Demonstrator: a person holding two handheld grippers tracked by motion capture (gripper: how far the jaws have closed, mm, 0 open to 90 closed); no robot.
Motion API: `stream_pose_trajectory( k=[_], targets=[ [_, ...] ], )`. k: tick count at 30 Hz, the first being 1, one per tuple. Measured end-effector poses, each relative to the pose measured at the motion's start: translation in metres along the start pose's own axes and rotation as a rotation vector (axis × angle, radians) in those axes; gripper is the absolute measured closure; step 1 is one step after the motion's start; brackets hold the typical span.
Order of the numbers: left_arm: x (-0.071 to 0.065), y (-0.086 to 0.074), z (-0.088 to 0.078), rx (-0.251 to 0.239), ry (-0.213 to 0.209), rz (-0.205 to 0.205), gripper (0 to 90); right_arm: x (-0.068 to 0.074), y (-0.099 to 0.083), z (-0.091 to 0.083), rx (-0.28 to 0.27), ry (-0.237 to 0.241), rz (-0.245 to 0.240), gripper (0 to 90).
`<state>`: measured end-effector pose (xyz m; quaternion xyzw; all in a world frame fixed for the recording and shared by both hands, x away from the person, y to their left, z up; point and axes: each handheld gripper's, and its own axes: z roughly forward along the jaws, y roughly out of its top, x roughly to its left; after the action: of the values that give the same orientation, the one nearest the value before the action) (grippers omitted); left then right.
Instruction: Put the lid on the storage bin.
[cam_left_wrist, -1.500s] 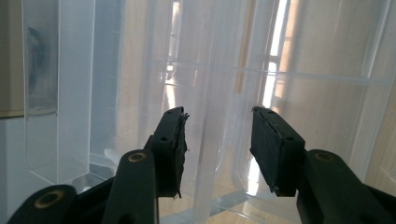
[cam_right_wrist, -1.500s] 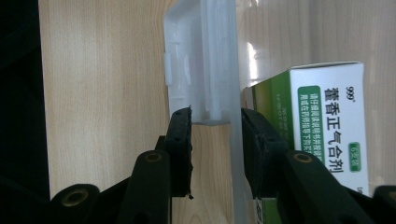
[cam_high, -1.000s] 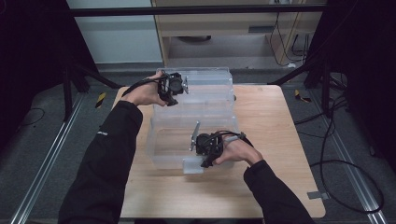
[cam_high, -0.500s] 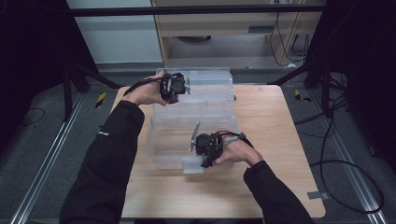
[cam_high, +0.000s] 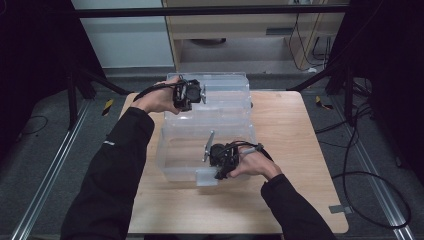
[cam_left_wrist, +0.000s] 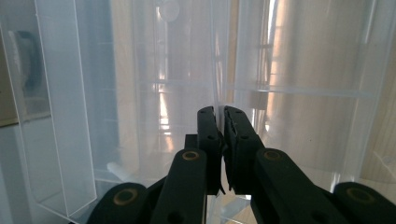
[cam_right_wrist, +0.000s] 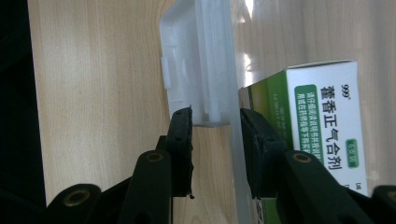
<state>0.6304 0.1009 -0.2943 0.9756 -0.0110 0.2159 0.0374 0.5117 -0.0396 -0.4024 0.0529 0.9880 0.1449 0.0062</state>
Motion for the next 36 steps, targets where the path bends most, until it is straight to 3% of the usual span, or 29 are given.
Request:
stream_pose_trajectory(
  k=[5,6,8,11,12,15,17,22,27,36],
  targets=[
    [-0.005,-0.001,-0.007,-0.005,-0.020,-0.004,86.4,0.002,-0.001,0.000,-0.013,-0.011,0.018,66.3],
    [-0.007,-0.001,-0.007,-0.036,-0.022,-0.009,86.6,0.002,-0.001,0.000,-0.012,-0.011,0.020,66.4],
    [-0.010,-0.001,-0.011,-0.012,-0.019,0.004,86.7,0.003,0.000,0.000,-0.006,-0.014,0.034,66.3],
    [-0.015,-0.001,-0.015,-0.004,-0.011,0.017,86.9,0.003,0.000,0.000,-0.009,-0.018,0.022,66.3],
    [-0.017,-0.001,-0.016,-0.008,-0.029,0.023,86.8,0.003,-0.001,0.001,-0.011,-0.018,0.022,66.3],
    [-0.021,-0.002,-0.018,-0.024,-0.032,0.029,86.9,0.002,-0.002,0.000,-0.016,-0.026,0.006,66.3],
    [-0.025,-0.002,-0.019,-0.027,-0.024,0.023,86.9,0.003,-0.002,0.000,-0.014,-0.027,0.012,66.3],
    [-0.032,0.001,-0.024,-0.009,0.010,0.052,86.8,0.003,-0.002,0.001,-0.018,-0.028,0.016,66.2],
    [-0.042,-0.002,-0.026,-0.037,0.024,0.054,86.8,0.004,-0.002,0.000,-0.019,-0.026,0.020,66.2],
    [-0.059,-0.005,-0.032,-0.036,0.047,0.022,86.7,0.003,-0.003,0.000,-0.029,-0.025,0.010,66.2]
  ],
)
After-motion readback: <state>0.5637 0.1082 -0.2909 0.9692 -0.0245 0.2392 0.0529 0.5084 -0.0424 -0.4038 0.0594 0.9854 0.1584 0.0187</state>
